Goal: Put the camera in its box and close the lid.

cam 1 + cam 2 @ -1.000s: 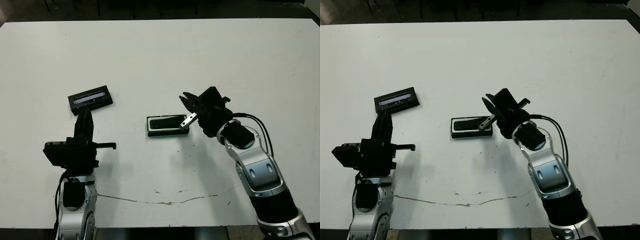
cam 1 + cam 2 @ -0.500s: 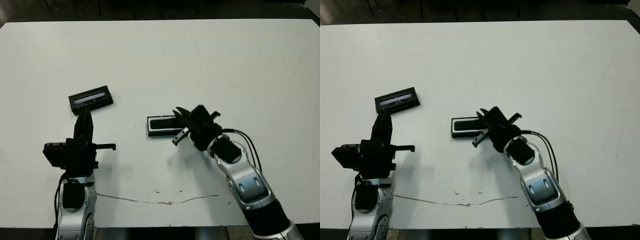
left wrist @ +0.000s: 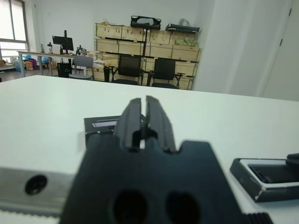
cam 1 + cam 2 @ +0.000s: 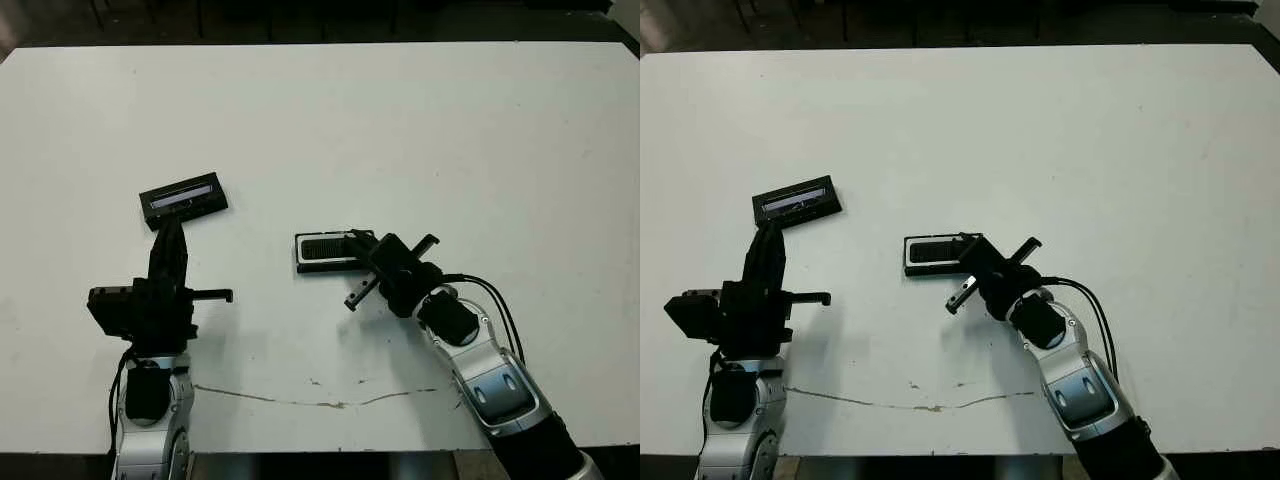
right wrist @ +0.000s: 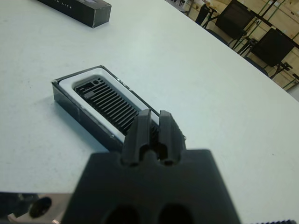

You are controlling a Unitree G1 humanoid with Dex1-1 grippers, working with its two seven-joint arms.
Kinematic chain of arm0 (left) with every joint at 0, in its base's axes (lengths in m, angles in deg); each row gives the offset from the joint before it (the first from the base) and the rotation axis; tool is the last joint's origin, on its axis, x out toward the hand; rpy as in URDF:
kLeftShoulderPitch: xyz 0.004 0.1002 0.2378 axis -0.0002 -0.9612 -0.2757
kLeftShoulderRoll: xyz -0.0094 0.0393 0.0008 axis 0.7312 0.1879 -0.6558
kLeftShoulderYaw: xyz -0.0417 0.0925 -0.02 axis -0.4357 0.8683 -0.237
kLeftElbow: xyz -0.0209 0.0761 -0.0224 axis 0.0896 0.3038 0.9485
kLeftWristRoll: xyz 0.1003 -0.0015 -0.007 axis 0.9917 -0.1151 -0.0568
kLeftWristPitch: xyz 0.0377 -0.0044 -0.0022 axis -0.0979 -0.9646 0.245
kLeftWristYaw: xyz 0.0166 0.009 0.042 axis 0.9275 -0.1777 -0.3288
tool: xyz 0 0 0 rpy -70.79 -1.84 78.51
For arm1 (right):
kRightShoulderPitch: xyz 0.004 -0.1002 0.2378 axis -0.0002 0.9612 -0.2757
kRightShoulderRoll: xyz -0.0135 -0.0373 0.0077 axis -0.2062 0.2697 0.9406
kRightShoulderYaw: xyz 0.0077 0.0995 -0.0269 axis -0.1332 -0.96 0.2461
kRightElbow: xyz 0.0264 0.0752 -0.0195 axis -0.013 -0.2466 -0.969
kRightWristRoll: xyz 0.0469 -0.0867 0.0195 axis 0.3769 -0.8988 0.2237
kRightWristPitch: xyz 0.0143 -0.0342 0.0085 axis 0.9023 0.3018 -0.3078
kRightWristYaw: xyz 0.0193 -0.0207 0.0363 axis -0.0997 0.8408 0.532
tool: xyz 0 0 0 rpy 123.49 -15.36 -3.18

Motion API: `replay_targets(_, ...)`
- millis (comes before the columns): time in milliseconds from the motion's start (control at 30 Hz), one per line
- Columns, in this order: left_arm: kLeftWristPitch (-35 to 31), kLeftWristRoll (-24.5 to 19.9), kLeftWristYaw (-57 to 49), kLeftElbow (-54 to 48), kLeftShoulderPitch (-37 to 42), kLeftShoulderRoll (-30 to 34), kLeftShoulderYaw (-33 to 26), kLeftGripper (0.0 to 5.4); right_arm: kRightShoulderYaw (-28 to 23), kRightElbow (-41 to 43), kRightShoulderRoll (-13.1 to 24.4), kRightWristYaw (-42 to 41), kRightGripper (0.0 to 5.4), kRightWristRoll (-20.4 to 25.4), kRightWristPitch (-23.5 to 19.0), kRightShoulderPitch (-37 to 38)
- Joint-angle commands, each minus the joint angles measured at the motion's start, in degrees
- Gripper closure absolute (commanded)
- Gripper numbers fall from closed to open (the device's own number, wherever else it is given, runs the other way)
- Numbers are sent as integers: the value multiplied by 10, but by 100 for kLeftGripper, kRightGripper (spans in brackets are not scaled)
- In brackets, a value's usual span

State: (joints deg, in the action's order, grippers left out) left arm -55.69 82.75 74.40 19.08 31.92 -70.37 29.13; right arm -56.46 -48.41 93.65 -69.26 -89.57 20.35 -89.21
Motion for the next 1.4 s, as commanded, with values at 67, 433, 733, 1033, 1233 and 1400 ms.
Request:
replay_targets(67,-9,-1,-1,1,-8,5,-2,540,-18,-43,7,-18,539,16,-83,23)
replay_targets(433,-18,0,-5,-8,-5,1,0,540,-41,-59,30,-63,539,73,-199,-11)
replay_targets(733,-19,-3,-2,-11,-7,2,-1,540,-19,-7,93,-93,539,73,-161,34)
replay_targets(1033,-10,-6,3,-5,-6,6,-6,540,-117,66,101,-51,539,93,-157,42)
replay_targets(1233,-5,-10,7,-1,-5,8,-9,540,-247,78,78,-14,539,152,-99,4)
replay_targets(1400,-3,-13,12,3,-4,11,-12,540,-293,61,64,5,539,183,-31,-9)
